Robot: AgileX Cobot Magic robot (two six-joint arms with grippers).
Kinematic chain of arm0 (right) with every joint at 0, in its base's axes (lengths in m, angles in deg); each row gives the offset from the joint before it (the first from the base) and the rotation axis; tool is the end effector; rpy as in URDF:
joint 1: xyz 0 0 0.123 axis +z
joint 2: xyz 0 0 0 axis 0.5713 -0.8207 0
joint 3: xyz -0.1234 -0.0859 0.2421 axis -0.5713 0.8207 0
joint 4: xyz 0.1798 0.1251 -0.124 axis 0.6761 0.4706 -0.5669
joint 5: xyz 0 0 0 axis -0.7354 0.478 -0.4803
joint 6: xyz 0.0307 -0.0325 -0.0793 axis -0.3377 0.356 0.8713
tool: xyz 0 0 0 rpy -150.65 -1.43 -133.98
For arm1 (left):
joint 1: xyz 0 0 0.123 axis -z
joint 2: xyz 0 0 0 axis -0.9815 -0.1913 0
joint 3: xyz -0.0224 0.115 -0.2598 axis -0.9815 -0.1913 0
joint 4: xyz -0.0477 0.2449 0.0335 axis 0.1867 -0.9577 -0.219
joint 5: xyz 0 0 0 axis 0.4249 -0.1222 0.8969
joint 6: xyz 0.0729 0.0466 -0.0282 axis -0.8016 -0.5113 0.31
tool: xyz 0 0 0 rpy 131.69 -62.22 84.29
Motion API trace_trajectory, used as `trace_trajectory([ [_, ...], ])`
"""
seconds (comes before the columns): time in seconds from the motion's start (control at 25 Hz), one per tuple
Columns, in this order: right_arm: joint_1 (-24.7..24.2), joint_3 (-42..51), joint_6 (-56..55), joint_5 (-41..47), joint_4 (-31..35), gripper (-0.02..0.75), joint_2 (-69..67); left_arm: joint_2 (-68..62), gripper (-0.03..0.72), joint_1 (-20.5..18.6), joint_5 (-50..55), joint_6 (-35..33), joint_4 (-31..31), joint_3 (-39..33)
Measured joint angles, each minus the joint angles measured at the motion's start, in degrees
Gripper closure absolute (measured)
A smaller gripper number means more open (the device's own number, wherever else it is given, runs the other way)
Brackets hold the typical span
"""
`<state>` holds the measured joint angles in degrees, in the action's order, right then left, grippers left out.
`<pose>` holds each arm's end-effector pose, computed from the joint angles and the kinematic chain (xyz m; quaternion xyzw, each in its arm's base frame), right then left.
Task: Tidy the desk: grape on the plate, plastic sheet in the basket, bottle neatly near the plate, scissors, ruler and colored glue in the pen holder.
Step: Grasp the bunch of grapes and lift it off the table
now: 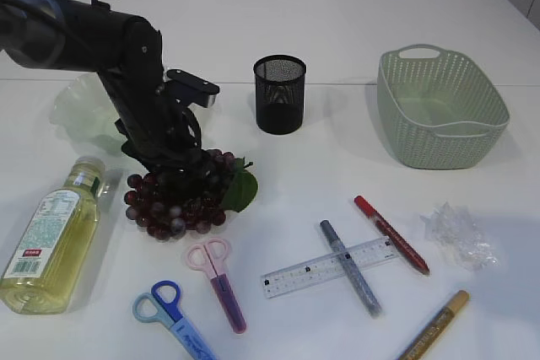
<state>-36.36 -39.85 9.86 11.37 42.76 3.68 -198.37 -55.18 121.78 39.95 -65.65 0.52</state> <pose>0.1260 0.0070 0.3387 0.0119 0.9610 0.0557 0.2706 0.4012 -0.1783 0.1352 0.2767 0.9553 -0.0213 0.1021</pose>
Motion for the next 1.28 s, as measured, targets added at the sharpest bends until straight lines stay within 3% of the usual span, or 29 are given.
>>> trace_trajectory([
  [0.36, 0.00, 0.00, 0.00, -0.17, 0.00, 0.246, 0.00, -2.65, 0.125, 0.00, -0.50, 0.00, -0.21, 0.13],
  [0.48, 0.00, 0.00, 0.00, -0.25, 0.00, 0.246, 0.00, -2.87, 0.204, 0.00, -0.13, 0.00, -0.34, 0.13],
  [0.68, 0.00, 0.00, 0.00, -0.25, 0.00, 0.246, 0.00, -2.87, 0.415, 0.00, 0.48, 0.00, -0.45, 0.15],
  [0.8, 0.00, 0.00, 0.00, -0.25, 0.00, 0.246, 0.00, -2.87, 0.488, 0.00, 0.95, 0.00, -0.53, 0.25],
  [0.96, 0.00, 0.00, 0.00, -0.25, 0.00, 0.246, 0.00, -2.87, 0.531, 0.00, 1.80, 0.00, -0.53, 0.25],
  [1.28, 0.00, 0.00, 0.00, -0.31, 0.00, 0.246, 0.00, 0.75, 0.546, 0.00, 4.27, 0.00, -0.09, 0.25],
])
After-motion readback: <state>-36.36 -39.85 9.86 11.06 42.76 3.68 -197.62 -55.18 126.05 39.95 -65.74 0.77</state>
